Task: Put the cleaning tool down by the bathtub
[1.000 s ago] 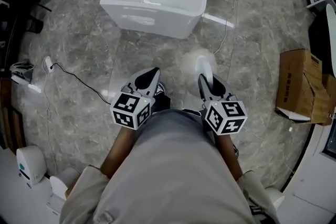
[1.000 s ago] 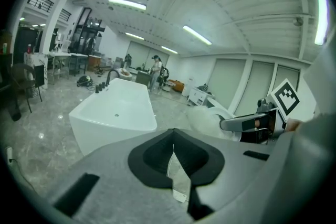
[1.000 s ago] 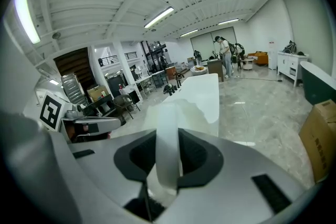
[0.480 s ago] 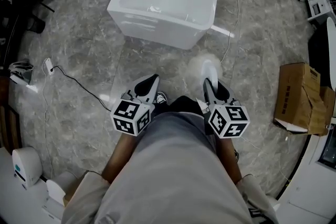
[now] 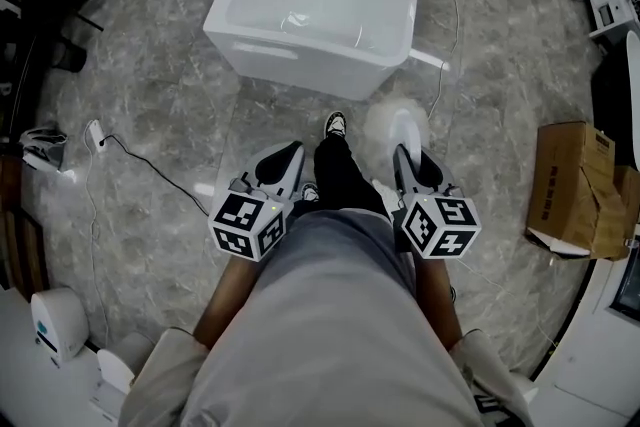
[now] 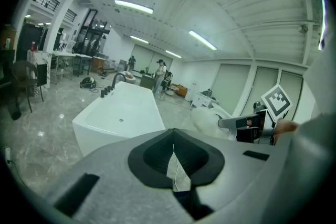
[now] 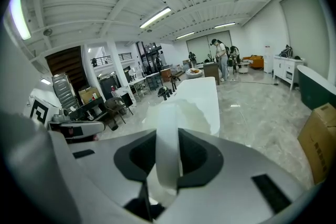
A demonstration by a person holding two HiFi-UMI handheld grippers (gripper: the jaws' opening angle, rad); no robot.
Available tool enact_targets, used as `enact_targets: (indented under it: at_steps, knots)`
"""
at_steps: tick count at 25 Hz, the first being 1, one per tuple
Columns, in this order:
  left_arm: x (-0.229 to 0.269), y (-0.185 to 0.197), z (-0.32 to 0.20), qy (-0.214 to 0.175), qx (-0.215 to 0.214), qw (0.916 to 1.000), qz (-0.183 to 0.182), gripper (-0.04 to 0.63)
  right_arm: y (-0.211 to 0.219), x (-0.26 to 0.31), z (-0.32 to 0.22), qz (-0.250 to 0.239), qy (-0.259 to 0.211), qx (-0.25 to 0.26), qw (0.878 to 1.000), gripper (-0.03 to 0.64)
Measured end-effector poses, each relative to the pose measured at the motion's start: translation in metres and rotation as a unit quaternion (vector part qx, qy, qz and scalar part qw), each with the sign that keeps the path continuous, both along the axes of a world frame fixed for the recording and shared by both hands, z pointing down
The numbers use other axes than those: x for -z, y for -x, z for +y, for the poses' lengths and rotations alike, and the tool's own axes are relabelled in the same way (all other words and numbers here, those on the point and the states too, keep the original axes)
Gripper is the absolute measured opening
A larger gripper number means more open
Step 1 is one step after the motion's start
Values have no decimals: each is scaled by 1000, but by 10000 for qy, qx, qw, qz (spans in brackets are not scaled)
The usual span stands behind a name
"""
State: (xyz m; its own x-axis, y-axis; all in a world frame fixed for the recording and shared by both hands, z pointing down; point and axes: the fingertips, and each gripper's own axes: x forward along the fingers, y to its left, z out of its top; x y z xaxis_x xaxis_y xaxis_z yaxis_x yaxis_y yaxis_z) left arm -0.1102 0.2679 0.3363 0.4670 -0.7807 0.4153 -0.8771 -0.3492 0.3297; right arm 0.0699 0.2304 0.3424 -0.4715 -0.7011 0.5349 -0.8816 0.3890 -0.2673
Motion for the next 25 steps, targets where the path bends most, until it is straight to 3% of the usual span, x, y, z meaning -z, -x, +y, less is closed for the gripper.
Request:
enact_targets:
  at_steps: [9,14,25]
  knots:
    - [-3,8,-63,82,-76,9998,-178,5,-3,-11,-68,-110,60,-261,9996,84]
    - [-7,0,-106,-83,-436,9945,-953,5,-10,-29,-110,-83,271,-546,9981,84]
    - [-3,-12,-199,-21,-642,9956,-679,5,-12,-39,-196,-226,441,-731,9961,84]
